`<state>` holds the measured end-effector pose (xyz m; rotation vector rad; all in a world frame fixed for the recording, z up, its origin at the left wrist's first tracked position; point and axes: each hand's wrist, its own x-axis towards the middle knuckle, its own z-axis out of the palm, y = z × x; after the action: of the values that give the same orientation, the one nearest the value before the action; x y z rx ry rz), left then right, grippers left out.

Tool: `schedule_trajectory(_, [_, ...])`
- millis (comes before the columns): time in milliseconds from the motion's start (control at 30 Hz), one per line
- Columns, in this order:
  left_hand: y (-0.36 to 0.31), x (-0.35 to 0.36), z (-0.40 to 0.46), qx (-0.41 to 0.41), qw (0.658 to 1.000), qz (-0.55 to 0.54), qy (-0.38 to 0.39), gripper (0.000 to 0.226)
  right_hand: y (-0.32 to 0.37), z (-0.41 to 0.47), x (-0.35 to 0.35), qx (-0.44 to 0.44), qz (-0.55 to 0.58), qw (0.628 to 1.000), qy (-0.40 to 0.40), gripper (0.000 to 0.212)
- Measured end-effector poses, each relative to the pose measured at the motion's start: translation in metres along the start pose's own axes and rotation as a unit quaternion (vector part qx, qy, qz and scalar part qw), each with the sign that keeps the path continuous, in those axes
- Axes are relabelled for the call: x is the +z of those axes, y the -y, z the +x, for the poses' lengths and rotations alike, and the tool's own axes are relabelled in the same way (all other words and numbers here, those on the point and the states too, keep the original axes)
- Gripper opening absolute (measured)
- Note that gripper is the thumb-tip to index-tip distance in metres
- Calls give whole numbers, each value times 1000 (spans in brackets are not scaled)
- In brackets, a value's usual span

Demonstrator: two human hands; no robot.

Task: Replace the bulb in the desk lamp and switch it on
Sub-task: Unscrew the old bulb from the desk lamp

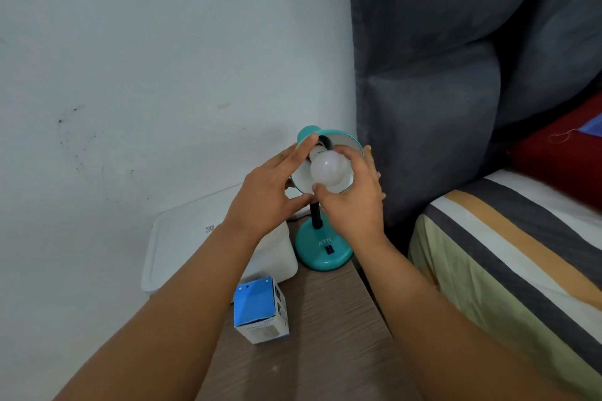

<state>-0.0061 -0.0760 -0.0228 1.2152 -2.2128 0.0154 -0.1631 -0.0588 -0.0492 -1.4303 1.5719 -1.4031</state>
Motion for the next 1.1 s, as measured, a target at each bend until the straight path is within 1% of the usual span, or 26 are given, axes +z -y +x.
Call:
schedule_trajectory(100, [-1, -2, 0, -5, 1000, -4, 2, 90, -3, 0, -2, 3, 0, 1000, -2, 85])
schedule_trajectory(133, [-1, -2, 0, -5, 1000, -4, 2, 91, -3, 0, -3, 16, -14, 1000, -2, 83])
schedule_trajectory(233, [1, 0, 1, -6, 1000, -2, 9, 98, -3, 2, -4, 53, -47, 997, 4, 70])
schedule_trajectory(333, [1, 1, 0, -9, 1000, -2, 9, 99, -3, 2, -5, 19, -30, 999, 8, 61])
schedule_trajectory(433, [0, 0, 1, -5, 1000, 14, 12, 97, 0, 1, -6, -9, -14, 1000, 17, 65])
schedule_trajectory(533, [-2, -2, 1, -7, 1000, 4, 7, 92, 0, 0, -7, -2, -3, 1000, 23, 75])
schedule_trajectory(600, [-3, -2, 0, -9, 1000, -3, 5, 91, -2, 0, -6, 9, -2, 1000, 16, 78])
schedule_trajectory(733, [-2, -1, 1, -11, 1000, -4, 7, 94, -7, 2, -3, 32, -41, 999, 16, 70])
schedule_trajectory(833, [-1, 0, 1, -8, 1000, -10, 10, 96, -7, 4, -4, -2, -33, 999, 14, 62])
schedule_trajectory(967, [-2, -1, 0, -8, 1000, -1, 9, 96, -5, 3, -6, -31, -25, 999, 29, 70])
schedule_trajectory(1033, [-4, -2, 0, -10, 1000, -5, 9, 94, -7, 2, -6, -30, -18, 999, 34, 77])
schedule_trajectory(1100, [-4, -2, 0, -12, 1000, -8, 10, 94, -9, 1, -5, -9, -15, 999, 29, 77])
